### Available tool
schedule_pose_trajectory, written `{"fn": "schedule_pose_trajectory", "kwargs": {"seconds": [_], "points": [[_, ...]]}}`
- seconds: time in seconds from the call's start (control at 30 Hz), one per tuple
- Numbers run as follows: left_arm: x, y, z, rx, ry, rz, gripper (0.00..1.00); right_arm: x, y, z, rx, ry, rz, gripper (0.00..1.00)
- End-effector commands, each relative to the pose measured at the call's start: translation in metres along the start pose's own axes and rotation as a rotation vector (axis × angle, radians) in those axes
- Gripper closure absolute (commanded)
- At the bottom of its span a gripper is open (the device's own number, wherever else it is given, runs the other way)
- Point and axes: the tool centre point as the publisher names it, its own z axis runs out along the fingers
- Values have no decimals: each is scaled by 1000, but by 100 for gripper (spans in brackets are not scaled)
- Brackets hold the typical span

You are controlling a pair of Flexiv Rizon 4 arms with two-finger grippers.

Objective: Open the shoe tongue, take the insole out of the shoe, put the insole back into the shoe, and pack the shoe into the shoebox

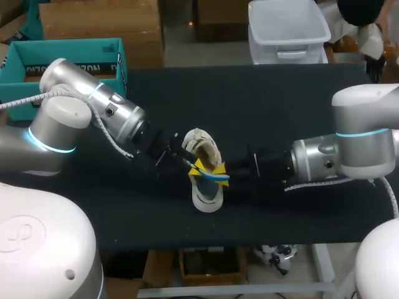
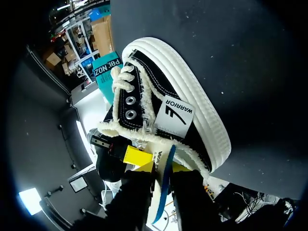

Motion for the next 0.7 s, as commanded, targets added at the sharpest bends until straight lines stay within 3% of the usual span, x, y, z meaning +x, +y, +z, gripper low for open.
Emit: {"fn": "schedule_pose_trajectory", "kwargs": {"seconds": [0.03, 0.3, 0.7], "points": [[0, 5, 1, 0, -5, 0, 100, 0, -4, 0, -3, -11, -3, 100], [5, 4, -1, -14, -6, 5, 100, -2, 2, 9, 19, -55, -22, 100], [-4, 26, 0, -55, -10, -70, 100, -3, 18, 20, 11, -109, -57, 100]]}}
